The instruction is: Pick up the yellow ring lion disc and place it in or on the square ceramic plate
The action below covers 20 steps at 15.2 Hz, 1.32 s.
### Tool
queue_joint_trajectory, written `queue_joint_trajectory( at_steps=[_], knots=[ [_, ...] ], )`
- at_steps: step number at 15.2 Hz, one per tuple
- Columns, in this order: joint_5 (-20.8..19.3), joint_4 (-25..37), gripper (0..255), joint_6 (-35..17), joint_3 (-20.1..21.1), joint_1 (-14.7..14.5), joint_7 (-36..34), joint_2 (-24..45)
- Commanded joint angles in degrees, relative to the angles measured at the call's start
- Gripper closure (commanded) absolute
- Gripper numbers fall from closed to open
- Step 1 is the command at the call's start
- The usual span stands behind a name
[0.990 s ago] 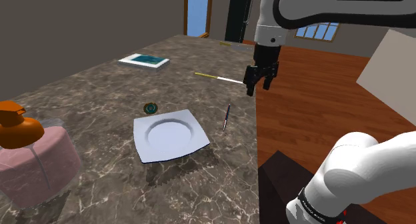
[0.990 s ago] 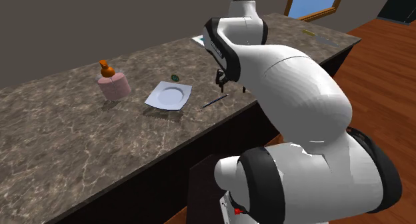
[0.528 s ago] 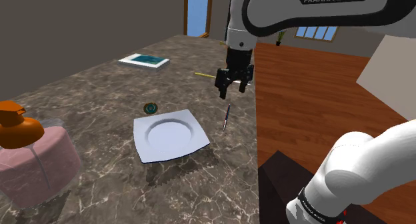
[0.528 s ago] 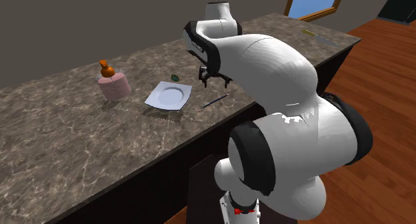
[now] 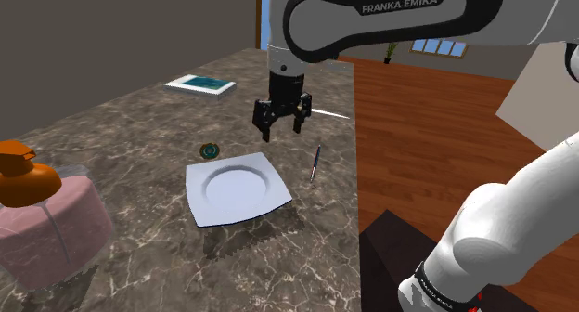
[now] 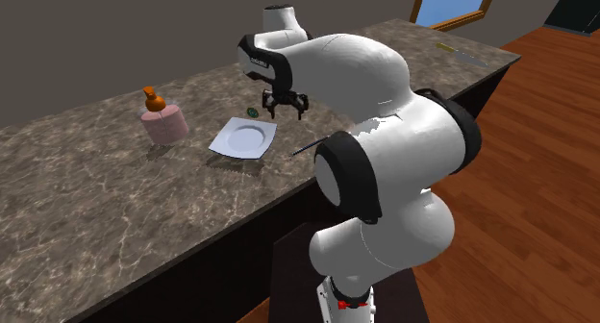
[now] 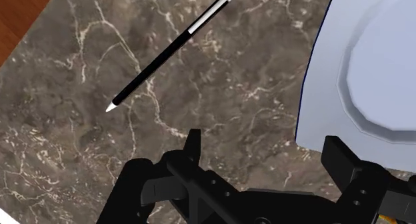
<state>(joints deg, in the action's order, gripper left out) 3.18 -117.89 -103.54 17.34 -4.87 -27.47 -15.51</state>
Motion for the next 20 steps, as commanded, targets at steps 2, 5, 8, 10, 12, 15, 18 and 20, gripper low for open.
queue_joint_trajectory(
  at_steps=[2, 5, 8, 10, 12, 15, 18, 20],
  knots=[
    [-1.8, 4.8, 0, -1.6, 2.5, -0.4, -4.3, 5.7],
    [-4.4, 10.3, 0, -2.6, 4.5, -1.2, -8.7, 11.9],
    [-7.7, 16.8, 0, -2.7, 6.1, -2.5, -13.1, 18.4],
    [-10.2, 21.6, 0, -2.4, 6.9, -3.8, -15.9, 23.0],
    [-12.8, 27.0, 0, -1.6, 7.2, -5.4, -18.5, 27.8],
    [-14.3, 29.6, 0, -1.7, 7.2, -6.5, -19.8, 30.6],
    [-14.5, 27.7, 0, -3.9, 7.0, -6.4, -20.0, 30.9],
    [-14.6, 26.5, 0, -5.3, 6.9, -6.3, -20.1, 31.2]
  ],
)
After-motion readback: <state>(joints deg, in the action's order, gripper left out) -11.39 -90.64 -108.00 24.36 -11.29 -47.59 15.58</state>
